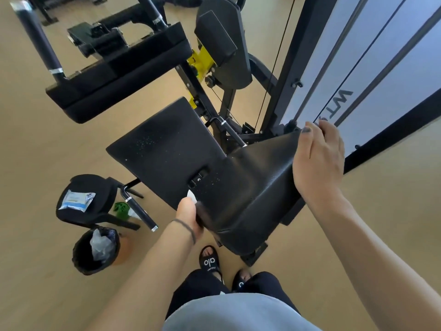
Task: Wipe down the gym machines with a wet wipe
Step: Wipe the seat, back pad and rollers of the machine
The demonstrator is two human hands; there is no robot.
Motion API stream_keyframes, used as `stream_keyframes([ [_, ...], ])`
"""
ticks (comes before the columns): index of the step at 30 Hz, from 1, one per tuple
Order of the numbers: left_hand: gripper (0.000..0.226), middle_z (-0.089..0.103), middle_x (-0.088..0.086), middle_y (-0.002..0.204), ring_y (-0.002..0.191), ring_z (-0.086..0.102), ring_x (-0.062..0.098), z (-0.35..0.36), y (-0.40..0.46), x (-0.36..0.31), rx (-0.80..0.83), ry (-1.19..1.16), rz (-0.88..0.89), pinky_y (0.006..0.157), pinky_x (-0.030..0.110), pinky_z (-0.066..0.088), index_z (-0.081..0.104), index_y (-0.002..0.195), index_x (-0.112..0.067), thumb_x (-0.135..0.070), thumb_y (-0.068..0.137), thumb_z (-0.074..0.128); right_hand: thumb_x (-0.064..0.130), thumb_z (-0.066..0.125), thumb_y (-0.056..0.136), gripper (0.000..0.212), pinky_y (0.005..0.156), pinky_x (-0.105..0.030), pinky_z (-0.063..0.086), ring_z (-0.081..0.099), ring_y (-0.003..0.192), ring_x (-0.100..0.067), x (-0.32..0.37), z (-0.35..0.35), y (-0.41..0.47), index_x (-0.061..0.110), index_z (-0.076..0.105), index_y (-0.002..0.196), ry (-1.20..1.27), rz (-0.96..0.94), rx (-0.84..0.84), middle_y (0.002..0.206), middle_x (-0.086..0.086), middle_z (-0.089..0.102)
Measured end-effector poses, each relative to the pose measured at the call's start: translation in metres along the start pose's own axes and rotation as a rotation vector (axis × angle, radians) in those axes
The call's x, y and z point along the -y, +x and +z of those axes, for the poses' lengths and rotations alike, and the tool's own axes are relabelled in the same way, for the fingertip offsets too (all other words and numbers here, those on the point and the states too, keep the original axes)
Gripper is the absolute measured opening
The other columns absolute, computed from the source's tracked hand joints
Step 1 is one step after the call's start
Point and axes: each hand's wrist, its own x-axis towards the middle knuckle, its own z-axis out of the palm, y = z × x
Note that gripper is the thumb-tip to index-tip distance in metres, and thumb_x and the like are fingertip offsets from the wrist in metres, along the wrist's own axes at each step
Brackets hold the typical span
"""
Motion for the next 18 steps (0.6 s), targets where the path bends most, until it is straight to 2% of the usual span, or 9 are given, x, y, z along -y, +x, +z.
stream_keyframes([
  [1,0.031,0.071,0.006,0.114,0.102,0.064,0.021,-0.002,0.001,-0.001,0.006,0.053,-0.003,0.085,0.033,0.052,0.063,0.115,-0.014,-0.029,0.102,0.039,0.039,0.017,0.106,0.058,0.125,-0.047,0.020,0.028,0.148,-0.028,-0.002,-0.001,0.001,0.014,0.054,0.142,-0.039,-0.030,0.021,0.154,-0.008,0.041],
  [4,0.027,0.068,0.003,0.089,0.081,0.065,0.016,-0.005,-0.024,0.001,0.034,0.303,0.031,0.073,0.029,0.052,0.061,0.099,-0.015,-0.033,0.099,0.042,0.042,0.012,0.104,0.064,0.127,-0.047,0.013,0.021,0.152,-0.031,-0.004,-0.002,0.000,0.014,0.054,0.145,-0.109,-0.116,0.064,0.154,-0.008,0.046],
  [6,0.040,0.066,0.003,0.116,0.110,0.061,0.020,-0.008,-0.039,0.009,0.085,0.453,0.097,0.100,0.035,0.048,0.061,0.117,-0.017,-0.048,0.098,0.044,0.040,0.014,0.106,0.062,0.127,-0.048,0.014,0.020,0.153,-0.029,-0.007,-0.001,-0.001,0.014,0.055,0.144,-0.098,-0.113,0.077,0.154,-0.006,0.047],
  [8,0.062,0.050,0.000,0.146,0.138,0.042,0.022,-0.009,-0.044,0.012,0.208,0.603,0.223,0.119,0.042,0.030,0.052,0.136,-0.022,-0.062,0.089,0.042,0.040,0.015,0.106,0.061,0.126,-0.048,0.016,0.020,0.153,-0.028,-0.008,-0.001,-0.002,0.015,0.057,0.142,-0.087,-0.116,0.069,0.152,-0.005,0.049],
  [11,0.048,0.049,-0.018,0.133,0.134,0.037,0.020,0.009,-0.039,-0.005,0.209,0.876,0.197,0.116,0.035,0.021,0.053,0.119,-0.035,-0.068,0.089,0.035,0.045,0.010,0.104,0.067,0.124,-0.048,0.017,0.023,0.149,-0.028,-0.008,0.000,0.000,0.018,0.061,0.138,-0.094,-0.130,0.067,0.146,-0.003,0.052],
  [13,0.059,0.041,-0.024,0.143,0.142,0.032,0.014,0.031,-0.040,-0.022,0.274,1.099,0.160,0.122,0.040,0.013,0.048,0.132,-0.042,-0.074,0.084,0.030,0.047,0.008,0.103,0.068,0.122,-0.049,0.018,0.027,0.144,-0.029,-0.009,0.001,0.003,0.021,0.062,0.136,-0.116,-0.160,0.080,0.142,-0.001,0.055],
  [14,0.061,0.040,-0.023,0.146,0.140,0.035,0.010,0.044,-0.042,-0.029,0.323,1.151,0.157,0.121,0.040,0.017,0.046,0.129,-0.042,-0.077,0.083,0.029,0.047,0.008,0.103,0.067,0.121,-0.049,0.019,0.028,0.143,-0.028,-0.011,0.001,0.006,0.023,0.062,0.135,-0.127,-0.179,0.089,0.140,0.000,0.056],
  [16,0.043,0.048,-0.011,0.142,0.107,0.049,0.000,0.068,-0.053,-0.037,0.353,1.216,0.135,0.101,0.026,0.031,0.045,0.115,-0.041,-0.073,0.093,0.027,0.048,0.008,0.104,0.065,0.120,-0.048,0.019,0.030,0.140,-0.026,-0.016,-0.001,0.013,0.026,0.061,0.135,-0.146,-0.218,0.125,0.138,0.003,0.057],
  [18,0.020,0.047,-0.012,0.135,0.085,0.041,-0.004,0.089,-0.061,-0.037,0.363,1.251,0.194,0.086,0.017,0.020,0.035,0.110,-0.041,-0.055,0.105,0.021,0.047,0.009,0.104,0.064,0.119,-0.047,0.019,0.031,0.138,-0.024,-0.025,-0.006,0.020,0.027,0.062,0.132,-0.150,-0.271,0.167,0.136,0.003,0.058],
])
